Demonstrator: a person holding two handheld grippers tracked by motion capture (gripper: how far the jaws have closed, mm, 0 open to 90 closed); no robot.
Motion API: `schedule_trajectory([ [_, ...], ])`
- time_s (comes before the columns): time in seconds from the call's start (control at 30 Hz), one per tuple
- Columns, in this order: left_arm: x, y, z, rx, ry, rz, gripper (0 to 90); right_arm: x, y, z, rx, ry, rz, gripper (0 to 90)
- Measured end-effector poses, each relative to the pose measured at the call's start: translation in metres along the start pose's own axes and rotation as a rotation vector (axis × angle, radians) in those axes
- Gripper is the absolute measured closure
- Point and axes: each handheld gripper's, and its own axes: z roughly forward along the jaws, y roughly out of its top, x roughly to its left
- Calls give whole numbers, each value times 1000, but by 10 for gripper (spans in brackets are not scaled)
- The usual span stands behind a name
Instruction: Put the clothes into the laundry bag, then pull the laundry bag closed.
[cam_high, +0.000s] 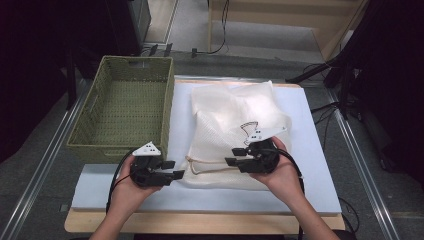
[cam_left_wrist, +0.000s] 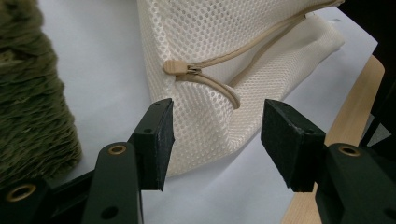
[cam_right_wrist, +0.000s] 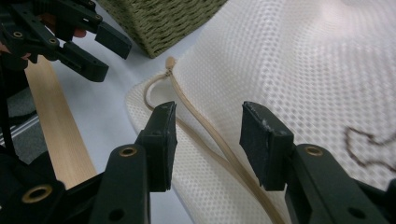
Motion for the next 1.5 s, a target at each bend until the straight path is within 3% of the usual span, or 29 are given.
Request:
schedule_trajectory([
  [0.1, 2, 0, 0, 10, -8, -25, 487, 4, 3, 8, 10, 5, -8, 566],
  [0.5, 7, 0, 4, -9, 30, -12, 458, 2, 12, 34, 33, 57, 28, 582],
  [0.77, 6, -1, 13, -3, 48, 22, 447, 1, 12, 41, 38, 46, 18, 580],
  [1.03, 10, -2, 21, -28, 60, 13, 451, 4, 9, 47, 45, 46, 1, 577],
  [1.5, 9, -1, 43, 23, 99, 49, 452, 6, 8, 50, 54, 54, -2, 578],
])
